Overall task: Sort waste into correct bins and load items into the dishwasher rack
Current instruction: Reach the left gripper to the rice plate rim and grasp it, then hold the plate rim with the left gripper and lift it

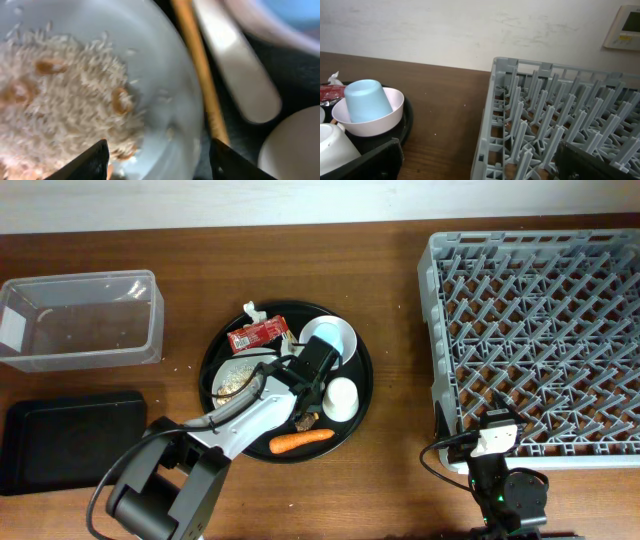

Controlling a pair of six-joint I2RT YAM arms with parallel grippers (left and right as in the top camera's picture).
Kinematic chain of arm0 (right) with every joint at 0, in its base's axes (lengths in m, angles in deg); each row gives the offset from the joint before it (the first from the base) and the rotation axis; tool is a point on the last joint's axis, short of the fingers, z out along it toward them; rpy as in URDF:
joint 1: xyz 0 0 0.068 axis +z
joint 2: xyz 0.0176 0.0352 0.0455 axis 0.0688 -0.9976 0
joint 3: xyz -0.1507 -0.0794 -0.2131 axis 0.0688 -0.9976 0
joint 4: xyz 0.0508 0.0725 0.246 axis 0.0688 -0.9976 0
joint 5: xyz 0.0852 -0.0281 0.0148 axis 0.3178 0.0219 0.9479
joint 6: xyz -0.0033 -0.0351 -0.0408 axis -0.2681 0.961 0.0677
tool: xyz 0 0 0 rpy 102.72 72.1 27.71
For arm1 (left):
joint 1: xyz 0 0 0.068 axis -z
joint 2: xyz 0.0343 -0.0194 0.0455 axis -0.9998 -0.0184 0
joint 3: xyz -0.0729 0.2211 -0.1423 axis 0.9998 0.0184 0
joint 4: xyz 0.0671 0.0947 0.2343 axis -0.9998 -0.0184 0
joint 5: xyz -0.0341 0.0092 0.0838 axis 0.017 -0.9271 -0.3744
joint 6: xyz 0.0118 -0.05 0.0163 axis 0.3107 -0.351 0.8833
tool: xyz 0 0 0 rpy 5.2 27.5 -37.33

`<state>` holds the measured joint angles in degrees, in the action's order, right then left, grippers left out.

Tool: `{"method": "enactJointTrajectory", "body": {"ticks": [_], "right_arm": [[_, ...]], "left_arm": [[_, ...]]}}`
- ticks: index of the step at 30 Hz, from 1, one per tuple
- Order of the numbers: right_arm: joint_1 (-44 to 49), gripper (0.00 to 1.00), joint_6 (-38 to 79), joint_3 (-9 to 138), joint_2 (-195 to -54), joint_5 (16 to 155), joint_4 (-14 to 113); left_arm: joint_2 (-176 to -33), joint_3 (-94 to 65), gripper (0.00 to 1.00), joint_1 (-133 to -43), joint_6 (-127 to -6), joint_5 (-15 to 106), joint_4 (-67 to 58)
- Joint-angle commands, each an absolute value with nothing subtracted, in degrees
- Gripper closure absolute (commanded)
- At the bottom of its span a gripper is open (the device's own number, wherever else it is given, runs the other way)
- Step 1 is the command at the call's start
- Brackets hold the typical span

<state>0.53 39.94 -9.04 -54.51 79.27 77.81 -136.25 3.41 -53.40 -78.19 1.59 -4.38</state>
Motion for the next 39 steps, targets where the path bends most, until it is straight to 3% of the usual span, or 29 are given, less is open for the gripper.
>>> {"method": "enactJointTrajectory", "body": {"ticks": [1, 4, 6, 13, 21, 35, 36, 37, 39], "right_arm": [[0.15, 0.01, 39.50, -9.35, -54.23, 79.19, 77.59], [0.15, 0.01, 39.52, -9.35, -54.23, 79.19, 77.59], [0.15, 0.01, 39.50, -9.35, -54.23, 79.19, 77.59], [0.15, 0.01, 39.52, -9.35, -54.23, 79.19, 77.59], [0.15, 0.01, 39.52, -9.35, -54.23, 79.19, 77.59], [0.15, 0.01, 39.52, -9.35, -54.23, 79.19, 77.59], [0.15, 0.01, 39.52, -9.35, -54.23, 79.19, 77.59], [0.15, 0.01, 39.52, -9.35, -54.23, 79.19, 77.59], [0.15, 0.01, 39.52, -9.35, -54.23, 79.19, 77.59]], "left_arm": [[-136.75, 4.51, 0.37, -53.64, -78.80, -1.21, -5.21], [-136.75, 4.53, 0.39, -53.62, -78.80, -1.18, -4.95], [-136.75, 4.75, 0.46, -53.57, -78.82, -0.51, -4.45], [-136.78, 7.06, 0.47, -52.50, -78.73, -0.33, 0.43], [-138.39, 7.26, 0.57, -52.46, -78.49, -0.77, 0.78], [-135.36, 7.15, 0.56, -50.47, -78.54, -4.18, 0.82], [-135.36, 7.15, 0.46, -50.47, -78.54, -4.18, 0.82], [-135.36, 7.15, 0.42, -50.47, -78.56, -4.18, 0.82], [-135.36, 7.15, 0.41, -50.47, -78.56, -4.18, 0.82]]}}
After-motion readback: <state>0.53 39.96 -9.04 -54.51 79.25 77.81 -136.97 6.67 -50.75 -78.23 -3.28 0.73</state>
